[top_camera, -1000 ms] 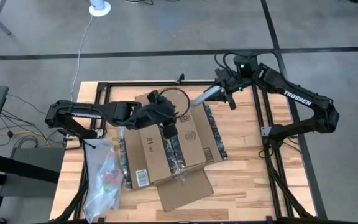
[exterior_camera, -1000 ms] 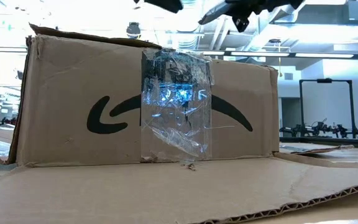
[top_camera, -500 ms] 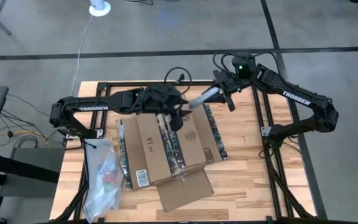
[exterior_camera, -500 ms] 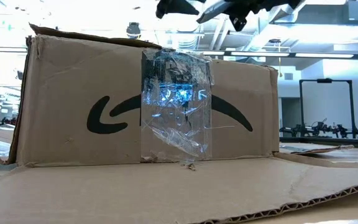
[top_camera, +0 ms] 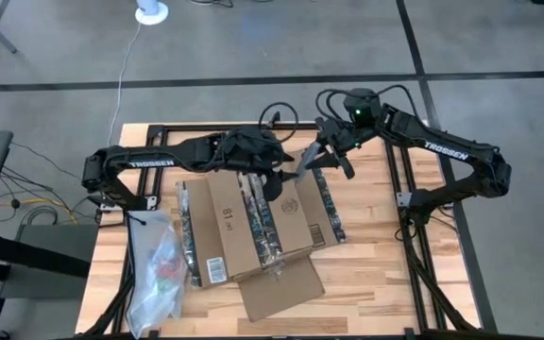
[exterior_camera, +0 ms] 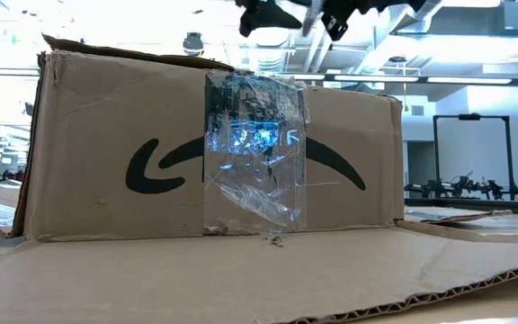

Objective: Unpack boxes
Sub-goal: Break down the box until it is fully flat

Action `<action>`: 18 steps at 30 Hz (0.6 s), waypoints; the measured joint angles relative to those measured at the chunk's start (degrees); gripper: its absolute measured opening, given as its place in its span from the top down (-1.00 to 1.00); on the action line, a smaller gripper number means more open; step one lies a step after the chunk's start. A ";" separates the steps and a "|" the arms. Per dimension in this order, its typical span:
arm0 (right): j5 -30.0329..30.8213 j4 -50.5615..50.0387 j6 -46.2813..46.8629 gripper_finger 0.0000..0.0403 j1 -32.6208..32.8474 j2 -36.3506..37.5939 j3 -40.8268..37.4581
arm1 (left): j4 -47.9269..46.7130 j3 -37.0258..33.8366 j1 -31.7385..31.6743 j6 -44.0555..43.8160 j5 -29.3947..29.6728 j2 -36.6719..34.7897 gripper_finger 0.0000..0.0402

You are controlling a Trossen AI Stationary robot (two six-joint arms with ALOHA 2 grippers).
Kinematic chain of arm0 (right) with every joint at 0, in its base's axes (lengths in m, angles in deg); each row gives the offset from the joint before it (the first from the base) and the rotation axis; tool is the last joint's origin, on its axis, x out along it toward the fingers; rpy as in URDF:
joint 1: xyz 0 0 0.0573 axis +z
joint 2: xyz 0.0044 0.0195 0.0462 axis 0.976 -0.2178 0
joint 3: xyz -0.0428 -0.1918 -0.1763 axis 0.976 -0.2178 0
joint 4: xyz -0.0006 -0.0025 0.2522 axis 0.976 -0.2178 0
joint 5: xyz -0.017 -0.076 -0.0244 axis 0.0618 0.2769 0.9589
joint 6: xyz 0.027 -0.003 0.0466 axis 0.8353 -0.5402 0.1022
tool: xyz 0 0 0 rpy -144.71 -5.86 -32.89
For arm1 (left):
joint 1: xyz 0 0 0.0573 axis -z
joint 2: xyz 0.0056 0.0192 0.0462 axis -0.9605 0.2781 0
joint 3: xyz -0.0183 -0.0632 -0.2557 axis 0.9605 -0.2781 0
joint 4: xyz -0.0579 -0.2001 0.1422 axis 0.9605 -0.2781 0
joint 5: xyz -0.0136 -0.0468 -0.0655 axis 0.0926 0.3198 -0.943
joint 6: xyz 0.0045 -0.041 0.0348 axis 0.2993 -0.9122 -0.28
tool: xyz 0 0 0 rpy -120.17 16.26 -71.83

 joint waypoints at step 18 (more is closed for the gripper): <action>0.39 2.20 0.57 0.43 0.04 -2.36 0.03 | -5.55 1.64 0.26 -3.18 5.74 -0.33 -0.11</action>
